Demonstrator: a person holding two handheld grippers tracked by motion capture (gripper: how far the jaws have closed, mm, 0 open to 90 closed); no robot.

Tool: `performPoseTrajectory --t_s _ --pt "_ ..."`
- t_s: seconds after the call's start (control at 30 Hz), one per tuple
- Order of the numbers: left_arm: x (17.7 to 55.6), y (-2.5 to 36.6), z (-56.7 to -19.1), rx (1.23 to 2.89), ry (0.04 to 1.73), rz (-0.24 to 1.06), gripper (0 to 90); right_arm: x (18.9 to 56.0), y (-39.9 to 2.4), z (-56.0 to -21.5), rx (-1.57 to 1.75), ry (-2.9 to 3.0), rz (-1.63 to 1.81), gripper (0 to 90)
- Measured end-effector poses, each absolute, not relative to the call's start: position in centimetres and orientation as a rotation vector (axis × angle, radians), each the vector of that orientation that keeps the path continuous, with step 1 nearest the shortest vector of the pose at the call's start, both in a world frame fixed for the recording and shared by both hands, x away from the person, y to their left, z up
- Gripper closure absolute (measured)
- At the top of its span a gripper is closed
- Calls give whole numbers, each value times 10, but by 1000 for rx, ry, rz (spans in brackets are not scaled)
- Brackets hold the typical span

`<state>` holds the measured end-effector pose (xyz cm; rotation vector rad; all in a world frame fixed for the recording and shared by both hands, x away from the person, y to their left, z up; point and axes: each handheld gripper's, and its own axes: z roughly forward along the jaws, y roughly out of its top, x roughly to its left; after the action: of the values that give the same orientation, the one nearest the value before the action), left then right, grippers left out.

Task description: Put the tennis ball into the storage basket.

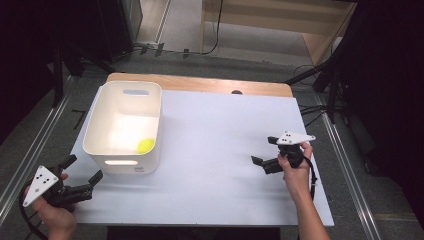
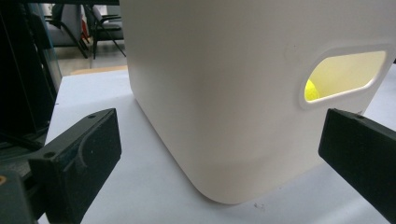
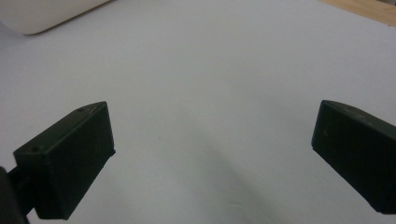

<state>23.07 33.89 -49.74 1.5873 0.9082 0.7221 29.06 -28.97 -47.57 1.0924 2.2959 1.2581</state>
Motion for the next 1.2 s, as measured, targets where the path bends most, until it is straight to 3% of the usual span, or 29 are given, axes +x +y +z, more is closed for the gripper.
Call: performPoseTrajectory --t_s 1.2 --pt "231 339 -497 1594 903 724 0 212 -374 -510 1184 1913 1523 0"
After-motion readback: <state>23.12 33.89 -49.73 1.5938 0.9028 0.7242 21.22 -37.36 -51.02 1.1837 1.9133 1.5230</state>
